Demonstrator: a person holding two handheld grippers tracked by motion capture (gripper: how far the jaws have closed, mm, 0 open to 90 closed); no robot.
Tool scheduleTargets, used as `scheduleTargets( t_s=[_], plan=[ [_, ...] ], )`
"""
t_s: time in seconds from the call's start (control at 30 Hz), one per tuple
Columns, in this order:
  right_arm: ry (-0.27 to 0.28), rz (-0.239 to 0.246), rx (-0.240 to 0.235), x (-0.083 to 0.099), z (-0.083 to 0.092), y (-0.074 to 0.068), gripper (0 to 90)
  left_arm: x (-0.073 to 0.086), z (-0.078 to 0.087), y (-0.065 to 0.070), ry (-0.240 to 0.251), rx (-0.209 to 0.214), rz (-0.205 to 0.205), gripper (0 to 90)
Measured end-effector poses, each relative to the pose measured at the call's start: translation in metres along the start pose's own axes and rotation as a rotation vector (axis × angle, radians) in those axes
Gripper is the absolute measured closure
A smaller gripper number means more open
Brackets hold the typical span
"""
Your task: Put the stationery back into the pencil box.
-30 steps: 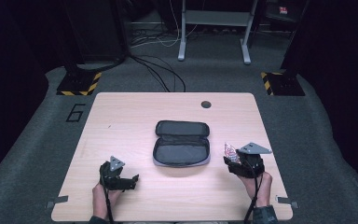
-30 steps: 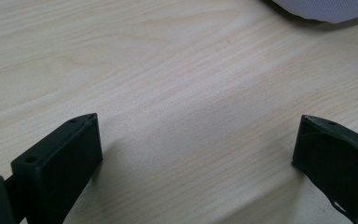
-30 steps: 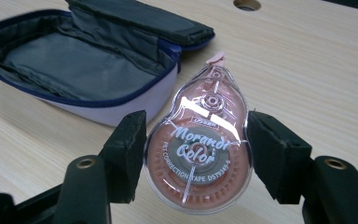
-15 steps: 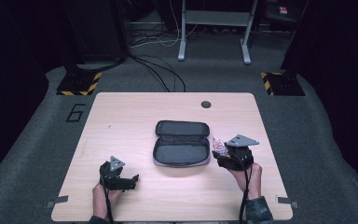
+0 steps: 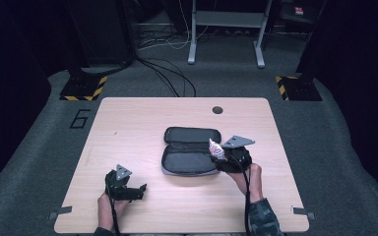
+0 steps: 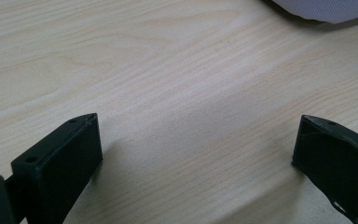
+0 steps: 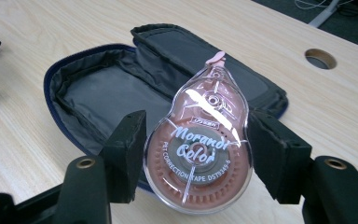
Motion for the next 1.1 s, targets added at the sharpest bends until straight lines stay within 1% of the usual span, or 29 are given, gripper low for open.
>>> scheduleTargets(
  t_s=[0.03,0.23,0.27,0.3,0.33,0.37,0.47,0.57,0.6,0.63,0.67,0.7,0.83,0.9,0.93,0.97,1.03,1.07,1.1],
  plan=[
    [0.002,0.01,-0.006,-0.001,-0.003,0.0,39.3,0.0,0.0,0.0,0.0,0.002,0.0,1.1],
    [-0.019,0.026,-0.041,-0.005,-0.022,-0.007,39.3,0.0,0.0,0.0,0.0,0.002,-0.001,1.1],
    [-0.024,0.017,-0.043,-0.005,-0.024,-0.008,39.3,0.0,0.0,0.0,0.0,0.001,-0.002,1.2],
    [-0.021,0.023,-0.044,-0.006,-0.026,-0.009,39.3,0.0,0.0,0.0,0.0,0.001,-0.002,1.1],
    [-0.033,0.021,-0.05,-0.006,-0.028,-0.01,39.3,0.0,0.0,0.0,0.0,0.002,-0.001,1.1],
    [-0.026,0.024,-0.053,-0.007,-0.031,-0.01,39.3,0.0,0.0,0.0,0.0,0.002,-0.001,1.1],
    [-0.041,0.027,-0.059,-0.007,-0.038,-0.01,39.3,0.0,0.0,0.0,0.001,0.0,0.003,1.4],
    [-0.047,0.015,-0.071,-0.006,-0.046,-0.012,39.3,0.0,0.0,0.001,0.001,0.002,0.01,1.5],
    [-0.056,0.027,-0.078,-0.006,-0.048,-0.011,39.3,0.0,0.0,0.001,0.001,0.002,0.011,1.5],
    [-0.058,0.011,-0.076,-0.005,-0.051,-0.012,39.3,0.0,0.0,0.001,0.001,0.002,0.011,1.5],
    [-0.06,0.011,-0.076,-0.004,-0.054,-0.012,39.3,0.0,0.0,0.001,0.001,0.002,0.01,1.6],
    [-0.07,0.022,-0.083,-0.003,-0.056,-0.011,39.3,0.0,0.0,0.001,0.001,0.002,0.01,1.6],
    [-0.083,0.0,-0.09,0.0,-0.065,-0.012,39.3,0.0,0.0,0.001,0.001,0.002,0.01,1.7],
    [-0.086,0.007,-0.098,0.0,-0.07,-0.011,39.3,0.0,0.0,0.001,0.002,0.002,0.011,1.7],
    [-0.098,0.007,-0.1,0.002,-0.072,-0.011,39.3,0.0,0.0,0.001,0.002,0.002,0.01,1.6],
    [-0.097,-0.003,-0.103,0.002,-0.074,-0.012,39.3,0.0,0.0,0.001,0.002,0.002,0.01,1.7],
    [-0.11,-0.005,-0.104,0.004,-0.079,-0.011,39.3,0.0,0.0,0.001,0.002,0.002,0.011,1.7],
    [-0.114,0.002,-0.107,0.005,-0.081,-0.01,39.3,0.0,0.0,0.001,0.004,0.001,0.009,1.8],
    [-0.114,-0.005,-0.108,0.006,-0.083,-0.009,39.3,0.0,0.0,0.001,0.004,0.001,0.009,1.8]
  ],
)
Point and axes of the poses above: each handheld gripper's, and its own axes: z roughly backward along the jaws, x roughly out of its underside, y roughly to its right, the point moved 10 cm from there along -z, roughly forward along the jaws, and after that the axes turned 15 degrees about -x, right-handed, at the moved point
